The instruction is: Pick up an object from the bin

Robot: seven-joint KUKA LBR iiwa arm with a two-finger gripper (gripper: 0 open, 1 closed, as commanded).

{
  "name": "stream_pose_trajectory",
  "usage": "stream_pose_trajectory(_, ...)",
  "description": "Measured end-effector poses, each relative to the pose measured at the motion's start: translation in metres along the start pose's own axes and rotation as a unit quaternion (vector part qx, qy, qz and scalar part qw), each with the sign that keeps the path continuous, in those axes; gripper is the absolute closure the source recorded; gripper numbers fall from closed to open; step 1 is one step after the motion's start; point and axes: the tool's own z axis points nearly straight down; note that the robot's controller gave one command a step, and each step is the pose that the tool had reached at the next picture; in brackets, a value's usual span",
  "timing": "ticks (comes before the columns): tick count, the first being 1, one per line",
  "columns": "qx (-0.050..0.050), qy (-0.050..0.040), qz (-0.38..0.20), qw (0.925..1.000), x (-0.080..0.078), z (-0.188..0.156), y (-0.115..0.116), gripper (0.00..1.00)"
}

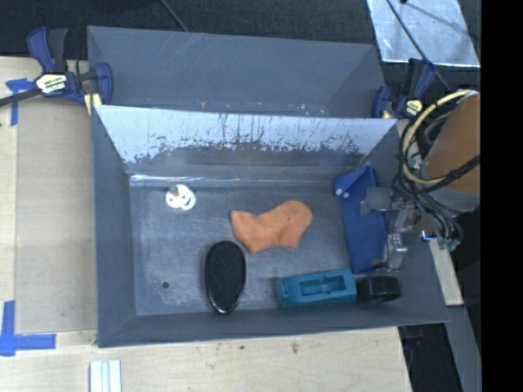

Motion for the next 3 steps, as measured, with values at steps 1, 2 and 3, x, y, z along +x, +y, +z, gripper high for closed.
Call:
stream_pose_trajectory(1,0.001,-0.0040,-0.002,1.0000,-0.002,-0.005,0.001,0.00)
stream_pose_trajectory(2,0.002,-0.0062,-0.037,0.9993,-0.011,0.047,0.033,0.00)
stream_pose_trajectory(3,0.002,-0.0057,0.000,1.0000,0.000,0.072,0.041,0.00)
